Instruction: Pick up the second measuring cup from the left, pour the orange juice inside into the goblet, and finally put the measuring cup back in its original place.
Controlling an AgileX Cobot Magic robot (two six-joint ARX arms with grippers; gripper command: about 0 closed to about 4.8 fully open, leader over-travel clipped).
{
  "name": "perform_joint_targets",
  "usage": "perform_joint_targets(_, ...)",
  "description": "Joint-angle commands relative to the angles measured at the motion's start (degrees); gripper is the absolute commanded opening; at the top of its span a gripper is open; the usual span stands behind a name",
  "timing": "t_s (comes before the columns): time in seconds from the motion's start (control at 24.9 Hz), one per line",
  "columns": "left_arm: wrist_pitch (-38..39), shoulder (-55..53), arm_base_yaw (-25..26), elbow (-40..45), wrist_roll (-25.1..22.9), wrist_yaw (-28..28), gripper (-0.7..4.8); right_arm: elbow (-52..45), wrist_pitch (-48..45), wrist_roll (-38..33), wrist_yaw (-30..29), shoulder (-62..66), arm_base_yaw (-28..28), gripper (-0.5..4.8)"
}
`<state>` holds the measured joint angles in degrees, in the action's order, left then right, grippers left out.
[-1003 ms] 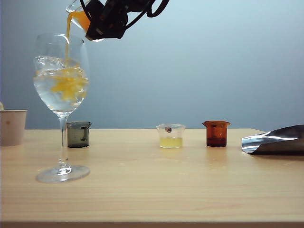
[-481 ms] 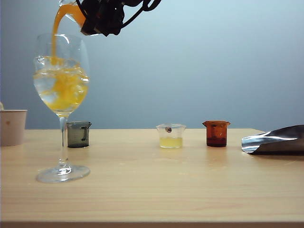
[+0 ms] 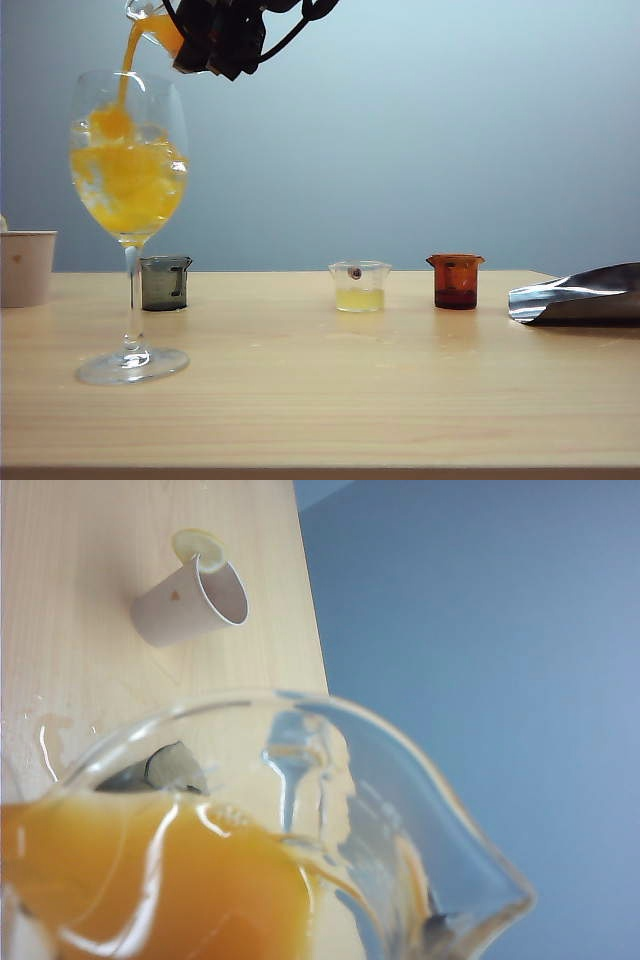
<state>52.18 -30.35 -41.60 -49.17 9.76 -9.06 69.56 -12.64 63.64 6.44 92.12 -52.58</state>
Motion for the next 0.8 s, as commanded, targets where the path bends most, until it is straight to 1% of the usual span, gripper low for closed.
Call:
perform_joint_targets(0.04,-0.44,0.04,0.04,-0.11,-0.09,0.07,-0.05,0.37,-2.64,1.53,0.15,-0.31,-0.02,1.34)
perform_joint_targets(0.28,-0.44,0.04,0.04,-0.11,-0.07,0.07,-0.05,0.37,-2.69,3.19,1.03,-0.31,-0.02,1.34)
perform_joint_targets(0.4,-0.44,0.04,0.04,-0.11,-0.09,0.07,-0.05,0.37,-2.75,5.60,1.57,-0.31,-0.02,1.34)
perform_joint_targets(0.6,-0.44,0.04,0.04,-0.11,-0.09,0.07,-0.05,0.37,-3.19,7.43,1.57,-0.31,-0.02,1.34)
perform_joint_targets(0.8,-0.44,0.04,0.04,-0.11,-0.09,0.07,-0.05,0.37,-5.29,9.09,1.60,-0.31,-0.04,1.34)
